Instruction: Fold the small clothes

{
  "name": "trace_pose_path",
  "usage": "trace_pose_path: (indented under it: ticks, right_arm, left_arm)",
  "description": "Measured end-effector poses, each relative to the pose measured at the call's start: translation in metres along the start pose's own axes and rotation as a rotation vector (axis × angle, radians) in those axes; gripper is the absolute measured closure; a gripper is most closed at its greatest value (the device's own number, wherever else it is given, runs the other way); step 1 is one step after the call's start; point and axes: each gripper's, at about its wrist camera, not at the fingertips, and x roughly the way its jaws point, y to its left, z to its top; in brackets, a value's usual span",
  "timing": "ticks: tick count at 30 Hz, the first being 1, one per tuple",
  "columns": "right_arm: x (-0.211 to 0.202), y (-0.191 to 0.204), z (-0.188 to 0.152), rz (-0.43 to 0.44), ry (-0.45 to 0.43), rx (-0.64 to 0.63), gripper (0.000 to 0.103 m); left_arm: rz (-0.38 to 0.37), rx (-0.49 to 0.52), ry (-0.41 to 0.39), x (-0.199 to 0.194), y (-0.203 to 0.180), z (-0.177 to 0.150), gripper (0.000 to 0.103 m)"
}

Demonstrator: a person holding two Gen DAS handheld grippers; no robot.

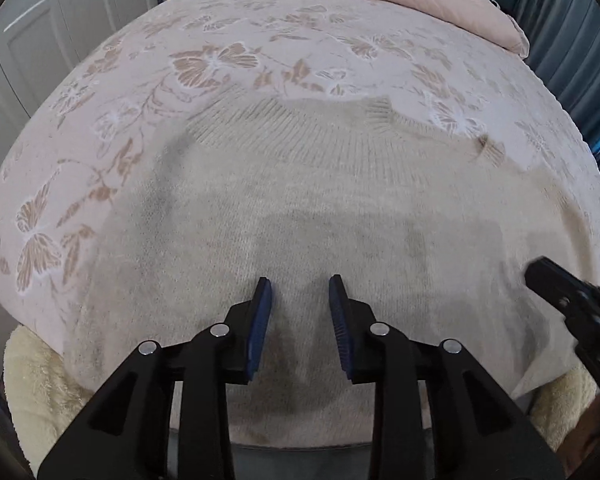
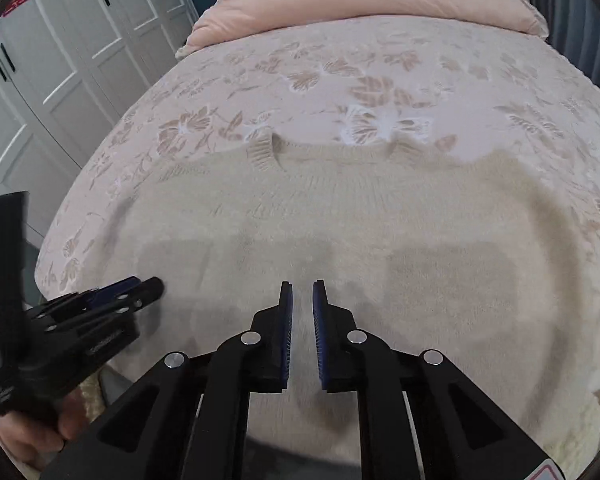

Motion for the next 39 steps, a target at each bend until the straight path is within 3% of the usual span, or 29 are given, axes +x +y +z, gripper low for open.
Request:
trace_pose_path:
  ticks: [3, 6, 9, 11, 13, 17, 19, 22, 26, 29, 32, 35, 36, 37, 39]
  right_arm:
    - [0.041, -0.014, -0.020, -0.068, 0.113, -0.002, 0.095]
    - [0.020, -0.016, -0.017, -0.015, 0.066, 0.079, 0.091]
    - [-0.001, -0.003, -0.011, 0.008, -0.001, 0.059, 0.091]
    - [0.010, 0.004, -0.011, -0.006, 0.023, 0.022, 0.091]
    - [0.036, 0.001, -0.021, -0.023, 0.100, 0.019, 0.090]
    - [0.022, 0.003, -0.017, 0.010, 0.072, 0.068, 0.087]
    - [0.008, 0.010, -0.013, 0.061, 0.045, 0.079, 0.087]
    - [-0.003, 0.029, -0.006, 0.068, 0.008, 0.032, 0.087]
    - [0.017, 0.045, -0.002, 0.072, 0.045, 0.011, 0.087]
    - [0.053, 0.055, -0.011, 0.051, 0.135, -0.001, 0.087]
    - [0.062, 0.055, -0.014, 0.050, 0.124, -0.004, 0.088]
    - [0.063, 0.052, -0.010, 0.062, 0.144, 0.000, 0.089]
    - [0.063, 0.051, -0.011, 0.068, 0.145, 0.005, 0.090]
    - [0.064, 0.047, -0.012, 0.083, 0.141, 0.021, 0.090]
    - [0.064, 0.044, -0.014, 0.103, 0.131, 0.039, 0.091]
  left_arm:
    - [-0.007, -0.029, 0.008, 0.002, 0.001, 0.004, 0.072]
    - [-0.007, -0.028, 0.009, -0.005, 0.001, 0.001, 0.072]
    - [-0.017, -0.048, 0.007, -0.009, 0.006, -0.005, 0.070]
    - [-0.018, -0.056, 0.009, -0.008, 0.007, -0.006, 0.070]
    - [-0.014, -0.052, 0.008, -0.010, 0.005, -0.007, 0.070]
    - [-0.024, -0.070, -0.004, -0.024, 0.015, -0.014, 0.066]
    - [-0.041, -0.155, -0.029, -0.035, 0.035, -0.021, 0.050]
    - [-0.064, -0.407, -0.099, -0.055, 0.088, -0.042, 0.029]
    - [-0.042, -0.612, -0.061, -0.046, 0.136, -0.063, 0.029]
    - [-0.097, -0.678, -0.049, -0.030, 0.147, -0.070, 0.021]
    - [-0.170, -0.727, -0.019, -0.009, 0.151, -0.072, 0.020]
    - [-0.193, -0.751, -0.034, -0.003, 0.153, -0.069, 0.024]
    - [-0.211, -0.726, -0.049, -0.006, 0.150, -0.067, 0.053]
    - [-0.232, -0.685, -0.044, -0.008, 0.146, -0.061, 0.068]
    - [-0.223, -0.634, -0.064, -0.021, 0.139, -0.051, 0.078]
